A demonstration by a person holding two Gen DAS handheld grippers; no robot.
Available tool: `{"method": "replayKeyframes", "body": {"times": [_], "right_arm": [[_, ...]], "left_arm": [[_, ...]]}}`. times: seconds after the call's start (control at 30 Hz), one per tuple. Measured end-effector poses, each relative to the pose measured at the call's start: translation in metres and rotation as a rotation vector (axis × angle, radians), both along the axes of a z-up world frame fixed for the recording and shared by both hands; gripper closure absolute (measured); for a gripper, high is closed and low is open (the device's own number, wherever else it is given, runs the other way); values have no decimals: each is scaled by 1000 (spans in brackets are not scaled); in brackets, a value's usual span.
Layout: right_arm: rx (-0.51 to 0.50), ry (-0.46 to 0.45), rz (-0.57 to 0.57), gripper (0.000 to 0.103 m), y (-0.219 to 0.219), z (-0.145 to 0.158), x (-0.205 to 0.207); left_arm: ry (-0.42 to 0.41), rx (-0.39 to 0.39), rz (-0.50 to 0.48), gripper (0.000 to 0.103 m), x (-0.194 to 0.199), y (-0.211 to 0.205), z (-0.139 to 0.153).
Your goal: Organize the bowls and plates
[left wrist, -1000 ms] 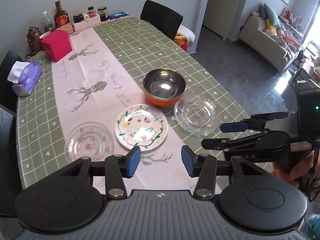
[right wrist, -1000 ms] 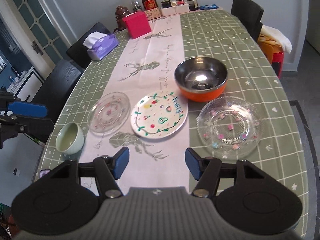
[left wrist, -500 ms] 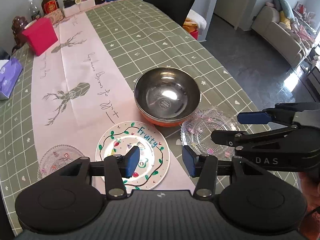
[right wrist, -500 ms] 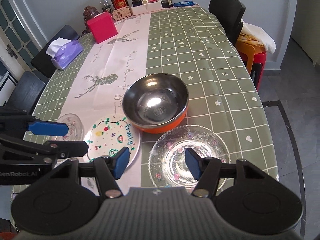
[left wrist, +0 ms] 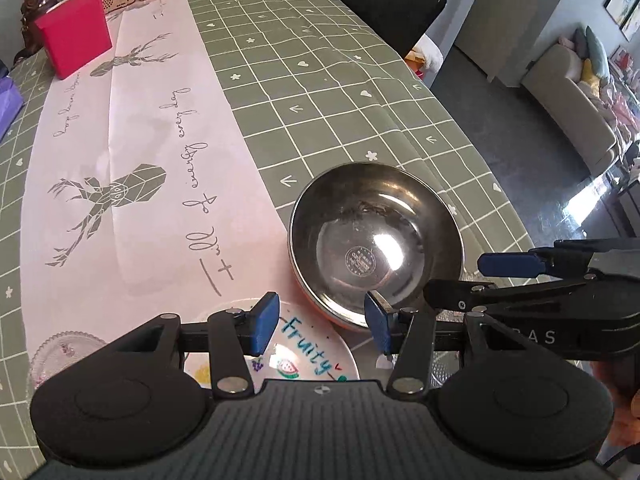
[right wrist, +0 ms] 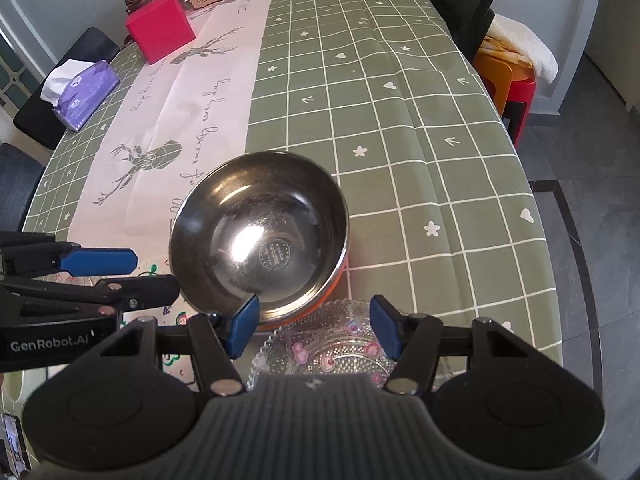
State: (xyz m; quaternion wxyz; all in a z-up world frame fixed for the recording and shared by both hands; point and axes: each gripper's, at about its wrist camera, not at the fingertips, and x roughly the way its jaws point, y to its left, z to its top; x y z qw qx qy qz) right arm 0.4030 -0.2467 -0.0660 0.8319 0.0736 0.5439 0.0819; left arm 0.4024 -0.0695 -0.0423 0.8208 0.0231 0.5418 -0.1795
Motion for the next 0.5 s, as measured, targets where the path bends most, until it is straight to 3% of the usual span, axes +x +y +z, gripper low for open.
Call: {"method": "replayKeyframes", "body": {"times": [0.13, 0.33, 0.5], "right_arm": [[9, 23, -8, 52, 4, -10, 12], [6, 46, -17, 58, 6, -18, 22], [9, 67, -37, 70, 6, -22, 29]], "left_arm": [[16, -6, 43, 46, 13, 1, -14], [32, 4, 70, 64, 24, 1, -28], [48, 4, 93, 73, 31, -1, -37]]}}
